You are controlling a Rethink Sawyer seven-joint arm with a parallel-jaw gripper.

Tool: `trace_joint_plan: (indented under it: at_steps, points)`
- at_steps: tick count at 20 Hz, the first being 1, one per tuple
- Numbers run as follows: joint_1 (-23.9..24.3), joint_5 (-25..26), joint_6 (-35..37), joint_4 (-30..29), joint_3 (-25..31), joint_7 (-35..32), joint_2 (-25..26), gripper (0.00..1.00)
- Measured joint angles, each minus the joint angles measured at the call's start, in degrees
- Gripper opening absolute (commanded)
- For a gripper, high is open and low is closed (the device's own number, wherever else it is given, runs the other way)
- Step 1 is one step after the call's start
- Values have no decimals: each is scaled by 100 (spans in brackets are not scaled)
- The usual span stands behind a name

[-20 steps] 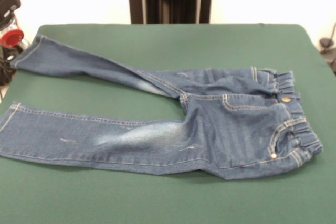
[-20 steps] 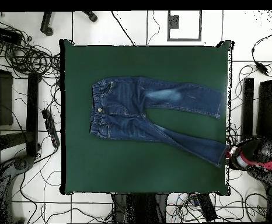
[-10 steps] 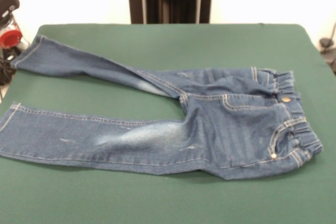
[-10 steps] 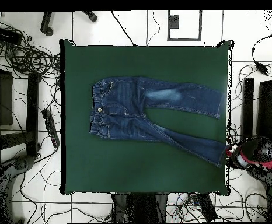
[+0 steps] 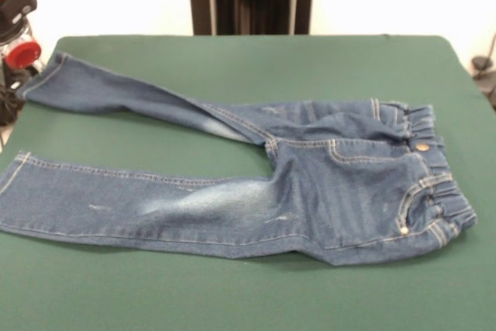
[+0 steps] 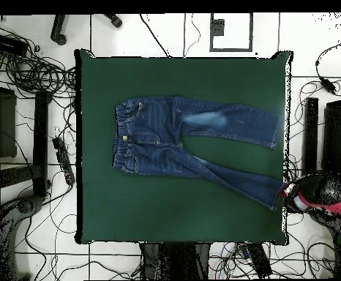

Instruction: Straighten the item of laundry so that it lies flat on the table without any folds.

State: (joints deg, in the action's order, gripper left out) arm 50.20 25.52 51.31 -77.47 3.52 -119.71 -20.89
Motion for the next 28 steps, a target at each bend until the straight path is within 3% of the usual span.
trace_joint_plan:
  at_steps: [17, 28]
  points:
    - [-28, -12, -754, -665, -57, 0, -390, 100]
    - [-292, -15, -986, -831, -442, 0, -407, 100]
